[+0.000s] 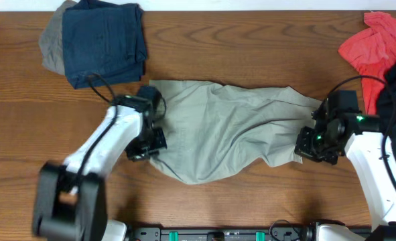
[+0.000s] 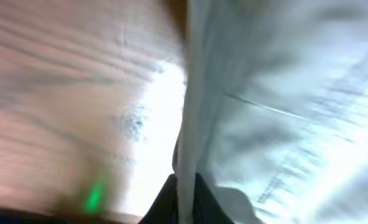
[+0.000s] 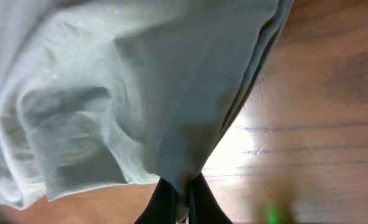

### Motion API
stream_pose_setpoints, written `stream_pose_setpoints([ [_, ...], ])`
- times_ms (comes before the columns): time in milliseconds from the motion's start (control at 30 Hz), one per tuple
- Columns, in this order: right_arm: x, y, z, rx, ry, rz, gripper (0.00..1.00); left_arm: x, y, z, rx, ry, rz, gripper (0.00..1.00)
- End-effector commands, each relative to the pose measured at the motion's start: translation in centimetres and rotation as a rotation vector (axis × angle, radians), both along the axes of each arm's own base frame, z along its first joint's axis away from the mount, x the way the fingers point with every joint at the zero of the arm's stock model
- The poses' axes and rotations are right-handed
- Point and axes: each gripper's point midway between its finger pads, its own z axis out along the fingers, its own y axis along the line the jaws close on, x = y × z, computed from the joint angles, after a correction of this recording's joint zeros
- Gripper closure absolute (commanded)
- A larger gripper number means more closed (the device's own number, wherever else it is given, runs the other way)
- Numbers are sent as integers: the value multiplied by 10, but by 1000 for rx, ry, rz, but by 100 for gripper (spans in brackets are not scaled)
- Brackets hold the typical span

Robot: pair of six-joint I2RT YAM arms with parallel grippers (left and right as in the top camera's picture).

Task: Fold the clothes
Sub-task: 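Lift the shorts with both grippers and stretch them apart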

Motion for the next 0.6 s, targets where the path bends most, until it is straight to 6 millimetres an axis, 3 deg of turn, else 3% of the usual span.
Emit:
stream_pose_setpoints([
  [0, 21, -5, 30, -6, -86, -5, 99, 21, -1, 66, -32, -215, 5, 94],
  [233, 34, -23, 95, -111, -204, -23, 99, 8, 3, 156, -100, -472, 9, 94],
  [567, 27, -32, 194, -180, -435, -50, 99, -26, 13, 250, -146, -662, 5, 94],
])
